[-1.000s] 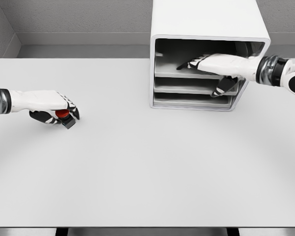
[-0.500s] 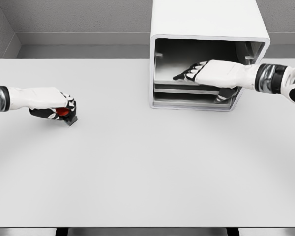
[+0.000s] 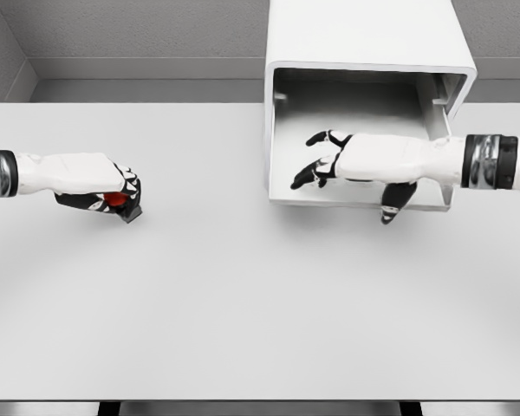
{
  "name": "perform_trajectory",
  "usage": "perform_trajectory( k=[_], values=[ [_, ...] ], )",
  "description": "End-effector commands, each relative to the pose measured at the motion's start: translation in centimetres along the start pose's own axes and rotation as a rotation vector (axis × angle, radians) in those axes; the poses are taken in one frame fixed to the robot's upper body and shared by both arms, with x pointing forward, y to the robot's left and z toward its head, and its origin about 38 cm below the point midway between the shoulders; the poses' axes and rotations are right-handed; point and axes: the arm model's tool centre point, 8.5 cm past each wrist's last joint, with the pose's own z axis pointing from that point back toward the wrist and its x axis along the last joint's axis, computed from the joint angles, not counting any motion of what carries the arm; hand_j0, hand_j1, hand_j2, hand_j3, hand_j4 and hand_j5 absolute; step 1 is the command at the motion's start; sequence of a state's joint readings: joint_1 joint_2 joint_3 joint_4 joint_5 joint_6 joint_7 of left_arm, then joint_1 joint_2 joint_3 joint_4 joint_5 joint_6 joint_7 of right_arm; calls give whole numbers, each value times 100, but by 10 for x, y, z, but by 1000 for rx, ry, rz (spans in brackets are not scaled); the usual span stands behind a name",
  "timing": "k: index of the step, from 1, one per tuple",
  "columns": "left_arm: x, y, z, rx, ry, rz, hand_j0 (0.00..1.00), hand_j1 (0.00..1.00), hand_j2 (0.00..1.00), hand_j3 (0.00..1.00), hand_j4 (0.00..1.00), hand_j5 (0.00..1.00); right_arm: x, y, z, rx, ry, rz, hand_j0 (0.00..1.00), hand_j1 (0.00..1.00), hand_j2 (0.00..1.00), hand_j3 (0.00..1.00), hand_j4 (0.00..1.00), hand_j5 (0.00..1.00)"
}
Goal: Slide open multi-storey tabletop storage cabinets and put open load switch and slide close multi-storey tabletop storage cabinets
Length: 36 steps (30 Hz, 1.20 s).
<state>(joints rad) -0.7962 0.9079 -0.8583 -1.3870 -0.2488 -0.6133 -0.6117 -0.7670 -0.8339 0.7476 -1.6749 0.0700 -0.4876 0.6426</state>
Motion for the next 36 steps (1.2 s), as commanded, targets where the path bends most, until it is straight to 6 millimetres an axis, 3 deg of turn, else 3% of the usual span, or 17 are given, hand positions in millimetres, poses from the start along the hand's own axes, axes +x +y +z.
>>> perform_trajectory(
  k=[1,7,28,36],
  values=[
    [1,1,-1,5,-3,5,38,38,38,38,38,38,5,5,1,46,-24,174,100,100,100,100,100,100],
    [2,1,-1,6,-7,2,38,38,38,38,38,38,5,4,14,28,-3,175,100,100,100,100,100,100],
    [2,2,-1,7,-5,-1,38,38,38,38,38,38,11,14,11,38,-23,163,100,100,100,100,100,100],
    [1,2,-1,5,-4,1,38,38,38,38,38,38,10,1,41,-8,34,185,100,100,100,100,100,100]
  ],
)
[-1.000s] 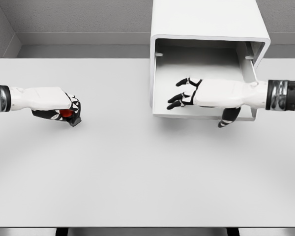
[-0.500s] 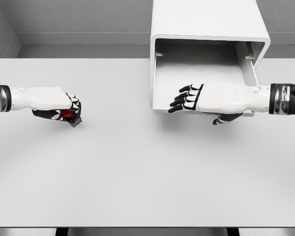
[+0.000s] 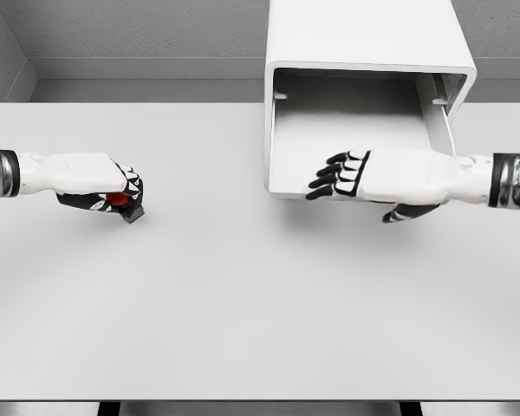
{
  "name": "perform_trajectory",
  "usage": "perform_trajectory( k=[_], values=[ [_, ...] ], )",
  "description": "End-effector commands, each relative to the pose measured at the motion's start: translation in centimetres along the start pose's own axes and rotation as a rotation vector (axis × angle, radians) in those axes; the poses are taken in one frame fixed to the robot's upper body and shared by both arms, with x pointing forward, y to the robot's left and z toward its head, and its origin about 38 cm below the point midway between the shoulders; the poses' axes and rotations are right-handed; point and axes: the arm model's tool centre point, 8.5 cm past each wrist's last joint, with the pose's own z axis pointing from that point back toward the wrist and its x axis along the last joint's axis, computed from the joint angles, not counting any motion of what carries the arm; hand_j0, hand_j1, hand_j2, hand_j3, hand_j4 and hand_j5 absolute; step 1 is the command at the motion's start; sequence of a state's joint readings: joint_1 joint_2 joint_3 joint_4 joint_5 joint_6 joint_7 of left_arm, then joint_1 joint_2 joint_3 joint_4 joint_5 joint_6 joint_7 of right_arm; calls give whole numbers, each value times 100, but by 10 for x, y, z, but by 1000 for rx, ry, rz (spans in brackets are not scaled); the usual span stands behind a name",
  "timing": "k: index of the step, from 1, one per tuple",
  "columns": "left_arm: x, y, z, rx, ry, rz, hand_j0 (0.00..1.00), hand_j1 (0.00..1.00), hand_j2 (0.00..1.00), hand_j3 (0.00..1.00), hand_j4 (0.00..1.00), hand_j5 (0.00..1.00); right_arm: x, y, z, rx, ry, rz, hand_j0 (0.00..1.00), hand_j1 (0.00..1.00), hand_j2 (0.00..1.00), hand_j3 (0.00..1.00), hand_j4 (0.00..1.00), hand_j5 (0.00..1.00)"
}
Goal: Slide open multi-storey tabletop storage cabinets and put open load switch and slide close multi-storey tabletop storage cabinets
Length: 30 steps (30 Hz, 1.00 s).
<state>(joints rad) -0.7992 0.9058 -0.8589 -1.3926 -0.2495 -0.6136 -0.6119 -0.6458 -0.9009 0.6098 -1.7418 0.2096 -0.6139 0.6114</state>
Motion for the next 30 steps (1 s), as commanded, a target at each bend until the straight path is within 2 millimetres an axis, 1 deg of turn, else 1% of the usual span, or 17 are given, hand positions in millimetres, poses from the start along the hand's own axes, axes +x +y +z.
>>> perform_trajectory(
  k=[1,4,5,7,9,10,14,16,18,19,20,23,26,27,28,29,30],
  values=[
    [-1,0,1,4,1,7,38,38,38,38,38,38,-2,-15,13,-34,23,21,100,100,100,100,100,100],
    [0,1,1,5,1,5,38,38,38,38,38,38,-2,-23,21,-73,17,-2,100,100,100,100,100,100],
    [0,2,1,8,1,4,38,38,38,38,38,38,-4,-24,31,-79,29,-17,100,100,100,100,100,100],
    [0,15,4,31,1,-14,38,38,38,38,38,38,-6,-27,53,-118,48,-62,100,100,100,100,100,100],
    [29,38,0,72,-82,-81,38,38,38,38,38,38,-8,-32,75,-140,77,-83,100,100,100,100,100,100],
    [35,42,4,79,-94,-96,38,38,38,38,38,38,-9,-35,85,-155,92,-93,100,100,100,100,100,100],
    [44,69,10,128,-116,-136,38,38,38,38,38,38,-10,-43,117,-229,142,-108,100,100,100,100,100,100],
    [50,86,14,165,-140,-151,38,38,38,38,38,38,-8,-49,144,-315,169,-137,100,100,100,100,100,100],
    [58,104,15,193,-157,-189,38,38,38,38,38,38,-8,-46,162,-388,177,-196,100,100,100,100,100,100],
    [63,114,13,210,-169,-207,38,38,38,38,38,38,-9,-46,178,-425,207,-207,100,100,100,100,100,100],
    [69,121,6,225,-192,-217,38,38,38,38,38,38,-10,-39,189,-442,236,-230,100,100,100,100,100,100],
    [82,141,-5,268,-235,-247,37,37,37,37,37,37,-23,-14,203,-447,296,-312,100,100,100,100,100,100],
    [103,164,-24,313,-304,-279,37,37,37,37,37,37,-20,36,204,-371,360,-395,100,100,100,100,100,100],
    [108,171,-29,325,-320,-288,37,37,37,37,37,37,-16,47,208,-349,393,-394,91,91,91,91,91,91],
    [112,176,-36,336,-335,-285,37,37,37,37,37,37,-8,64,207,-319,413,-407,75,75,75,75,75,75],
    [115,184,-42,347,-346,-290,37,37,37,37,37,37,-3,73,211,-318,433,-416,62,62,62,62,62,62],
    [118,189,-52,356,-362,-280,37,37,37,37,37,37,1,85,212,-305,454,-430,53,53,53,53,53,53]
  ],
)
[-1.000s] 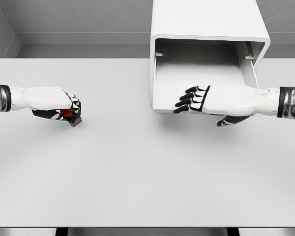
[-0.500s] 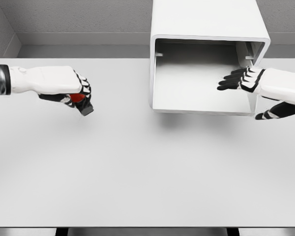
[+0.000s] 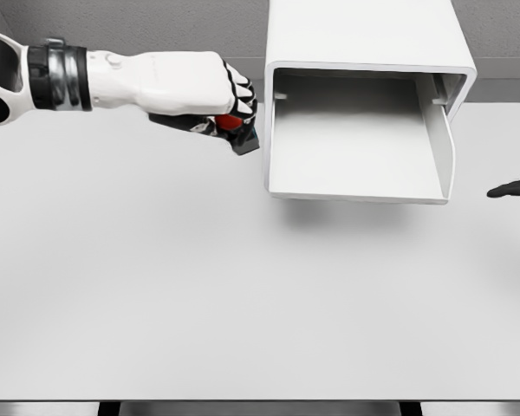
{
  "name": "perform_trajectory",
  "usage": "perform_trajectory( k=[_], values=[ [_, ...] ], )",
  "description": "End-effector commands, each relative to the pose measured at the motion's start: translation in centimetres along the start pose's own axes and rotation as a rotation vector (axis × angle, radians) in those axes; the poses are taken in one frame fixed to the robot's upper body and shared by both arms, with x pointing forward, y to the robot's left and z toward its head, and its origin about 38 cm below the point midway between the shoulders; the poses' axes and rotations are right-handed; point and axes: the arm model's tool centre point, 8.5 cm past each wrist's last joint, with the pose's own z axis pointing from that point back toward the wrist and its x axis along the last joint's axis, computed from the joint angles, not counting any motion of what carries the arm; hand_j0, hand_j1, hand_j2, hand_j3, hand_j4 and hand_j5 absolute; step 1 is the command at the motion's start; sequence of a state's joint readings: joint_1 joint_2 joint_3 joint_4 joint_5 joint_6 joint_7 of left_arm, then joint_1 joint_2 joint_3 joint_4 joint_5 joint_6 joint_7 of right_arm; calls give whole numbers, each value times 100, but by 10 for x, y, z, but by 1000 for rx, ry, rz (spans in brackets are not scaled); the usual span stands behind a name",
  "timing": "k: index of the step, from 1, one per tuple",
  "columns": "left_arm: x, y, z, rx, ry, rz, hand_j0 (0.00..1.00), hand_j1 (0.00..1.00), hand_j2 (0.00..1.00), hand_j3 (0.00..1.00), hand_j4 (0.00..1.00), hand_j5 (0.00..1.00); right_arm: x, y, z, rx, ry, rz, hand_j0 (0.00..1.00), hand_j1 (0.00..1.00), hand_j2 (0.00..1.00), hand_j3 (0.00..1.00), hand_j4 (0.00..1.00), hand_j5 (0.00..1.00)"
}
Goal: Slide open multi-storey tabletop storage cabinets and put open load switch and slide close multi-storey tabletop storage cabinets
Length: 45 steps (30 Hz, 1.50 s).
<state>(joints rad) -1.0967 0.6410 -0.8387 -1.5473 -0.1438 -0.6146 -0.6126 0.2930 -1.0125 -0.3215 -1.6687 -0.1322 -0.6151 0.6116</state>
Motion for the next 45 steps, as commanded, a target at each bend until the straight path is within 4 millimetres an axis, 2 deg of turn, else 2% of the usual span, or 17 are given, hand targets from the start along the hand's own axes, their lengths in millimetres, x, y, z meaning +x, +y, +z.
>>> perform_trajectory(
  k=[1,3,5,7,11,14,24,25,26,28,30,32,34,39,41,43,45],
  values=[
    [0,1,-35,39,-47,38,37,37,37,37,37,37,1,-6,7,-42,34,55,45,45,45,45,45,45],
    [-1,7,-70,65,-80,59,37,37,37,37,37,37,-1,15,6,-14,50,37,41,41,41,41,41,41],
    [-7,13,-94,68,-81,69,37,37,37,37,37,37,8,41,-2,46,31,25,41,41,41,41,41,41],
    [-8,12,-122,38,-68,46,37,37,37,37,37,37,13,58,-12,108,10,27,42,42,42,42,42,42],
    [7,9,-178,-16,-76,-9,37,37,37,37,37,37,15,61,-17,126,-5,28,44,44,44,44,44,44],
    [12,7,-194,-37,-77,-28,39,39,39,39,39,39,15,61,-18,127,-6,27,45,45,45,45,45,45],
    [4,14,-187,-42,-50,-45,42,42,42,42,42,42,16,62,-18,129,-7,26,47,47,47,47,47,47],
    [0,13,-186,-46,-40,-37,47,47,47,47,47,47,16,61,-19,129,-8,29,47,47,47,47,47,47],
    [-5,13,-185,-50,-28,-31,63,63,63,63,63,63,16,59,-19,123,-9,34,47,47,47,47,47,47],
    [-15,6,-182,-62,-3,-1,82,82,82,82,82,82,16,53,-21,110,-14,45,47,47,47,47,47,47],
    [-16,5,-182,-63,0,4,94,94,94,94,94,94,18,41,-25,85,-23,70,47,47,47,47,47,47],
    [-18,5,-181,-63,4,6,98,98,98,98,98,98,19,36,-28,76,-31,81,47,47,47,47,47,47],
    [-18,5,-181,-63,4,6,99,99,99,99,99,99,25,41,-48,120,-84,83,47,47,47,47,47,47],
    [-17,12,-178,-52,-1,-5,100,100,100,100,100,100,26,44,-50,128,-91,79,49,49,49,49,49,49],
    [-15,27,-152,19,-40,19,100,100,100,100,100,100,26,44,-50,130,-91,79,49,49,49,49,49,49],
    [0,47,-115,100,-110,19,100,100,100,100,100,100,27,48,-53,139,-100,73,49,49,49,49,49,49],
    [2,55,-81,146,-134,49,100,100,100,100,100,100,30,50,-61,150,-121,72,49,49,49,49,49,49]
  ],
)
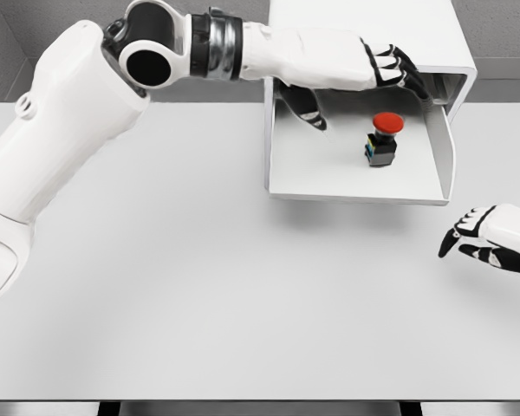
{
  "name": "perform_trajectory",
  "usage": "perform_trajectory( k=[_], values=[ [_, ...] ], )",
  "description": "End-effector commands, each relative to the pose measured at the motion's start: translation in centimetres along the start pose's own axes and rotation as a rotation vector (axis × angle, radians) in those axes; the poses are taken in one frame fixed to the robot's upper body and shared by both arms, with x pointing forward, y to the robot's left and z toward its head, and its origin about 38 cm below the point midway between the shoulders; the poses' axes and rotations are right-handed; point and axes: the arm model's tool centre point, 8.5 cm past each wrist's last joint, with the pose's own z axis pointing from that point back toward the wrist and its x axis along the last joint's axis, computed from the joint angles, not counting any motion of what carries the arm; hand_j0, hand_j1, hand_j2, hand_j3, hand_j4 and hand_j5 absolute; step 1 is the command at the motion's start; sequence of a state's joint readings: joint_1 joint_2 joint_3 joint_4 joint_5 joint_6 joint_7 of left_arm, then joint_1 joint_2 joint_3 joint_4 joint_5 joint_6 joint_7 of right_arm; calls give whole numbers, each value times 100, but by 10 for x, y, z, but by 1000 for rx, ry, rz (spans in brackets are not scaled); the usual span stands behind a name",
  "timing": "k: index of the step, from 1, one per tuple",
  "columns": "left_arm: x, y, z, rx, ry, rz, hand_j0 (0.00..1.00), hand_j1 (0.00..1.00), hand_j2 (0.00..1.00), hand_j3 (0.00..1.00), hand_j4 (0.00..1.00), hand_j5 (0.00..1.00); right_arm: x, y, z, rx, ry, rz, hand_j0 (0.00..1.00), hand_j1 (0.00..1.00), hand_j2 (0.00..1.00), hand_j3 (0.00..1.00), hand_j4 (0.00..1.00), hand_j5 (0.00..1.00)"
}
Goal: Slide open multi-storey tabletop storage cabinets and put open load switch and slide close multi-storey tabletop storage cabinets
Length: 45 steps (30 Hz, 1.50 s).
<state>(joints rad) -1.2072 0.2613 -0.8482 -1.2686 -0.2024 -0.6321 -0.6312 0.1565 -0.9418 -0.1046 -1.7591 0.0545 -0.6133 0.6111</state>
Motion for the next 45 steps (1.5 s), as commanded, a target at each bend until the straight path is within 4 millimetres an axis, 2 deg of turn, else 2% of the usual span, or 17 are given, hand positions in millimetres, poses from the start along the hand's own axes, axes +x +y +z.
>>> perform_trajectory(
  k=[1,3,4,5,10,11,12,13,14,17,19,25,27,35,37,45],
  values=[
    [13,21,48,94,-25,33,100,100,100,100,100,100,2,8,-5,19,-15,-21,49,49,49,49,49,49],
    [23,34,87,137,-36,41,100,100,100,100,100,100,2,8,-6,22,-19,-22,49,49,49,49,49,49],
    [23,36,105,139,-17,48,100,100,100,100,100,100,3,9,-8,28,-24,-21,49,49,49,49,49,49],
    [15,28,133,130,44,73,100,100,100,100,100,100,4,8,-12,41,-35,-15,49,49,49,49,49,49],
    [-8,-56,242,76,319,270,100,100,100,100,100,100,8,7,-24,56,-68,-7,49,49,49,49,49,49],
    [-15,-82,260,59,380,334,100,100,100,100,100,100,8,7,-25,56,-69,-6,49,49,49,49,49,49],
    [-27,-122,281,47,463,438,100,100,100,100,100,100,8,6,-26,56,-72,-4,49,49,49,49,49,49],
    [-27,-164,290,25,505,533,100,100,100,100,100,100,9,5,-28,56,-76,-1,49,49,49,49,49,49],
    [-23,-174,281,24,483,552,100,100,100,100,100,100,10,2,-31,56,-86,6,49,49,49,49,49,49],
    [-22,-180,287,6,502,557,100,100,100,100,100,100,12,-6,-37,48,-101,25,48,48,48,48,48,48],
    [-18,-190,284,-5,496,578,100,100,100,100,100,100,12,-11,-37,40,-103,36,48,48,48,48,48,48],
    [-18,-192,284,-9,497,579,100,100,100,100,100,100,12,-19,-38,28,-104,54,49,49,49,49,49,49],
    [-18,-192,285,-9,498,580,100,100,100,100,100,100,14,-12,-42,47,-115,41,49,49,49,49,49,49],
    [-18,-193,285,-9,500,582,100,100,100,100,100,100,15,-28,-44,32,-120,80,49,49,49,49,49,49],
    [-18,-193,285,-9,500,582,100,100,100,100,100,100,16,-38,-45,15,-123,102,49,49,49,49,49,49],
    [-18,-193,285,-9,500,582,100,100,100,100,100,100,27,-47,-69,39,-187,135,49,49,49,49,49,49]
  ],
)
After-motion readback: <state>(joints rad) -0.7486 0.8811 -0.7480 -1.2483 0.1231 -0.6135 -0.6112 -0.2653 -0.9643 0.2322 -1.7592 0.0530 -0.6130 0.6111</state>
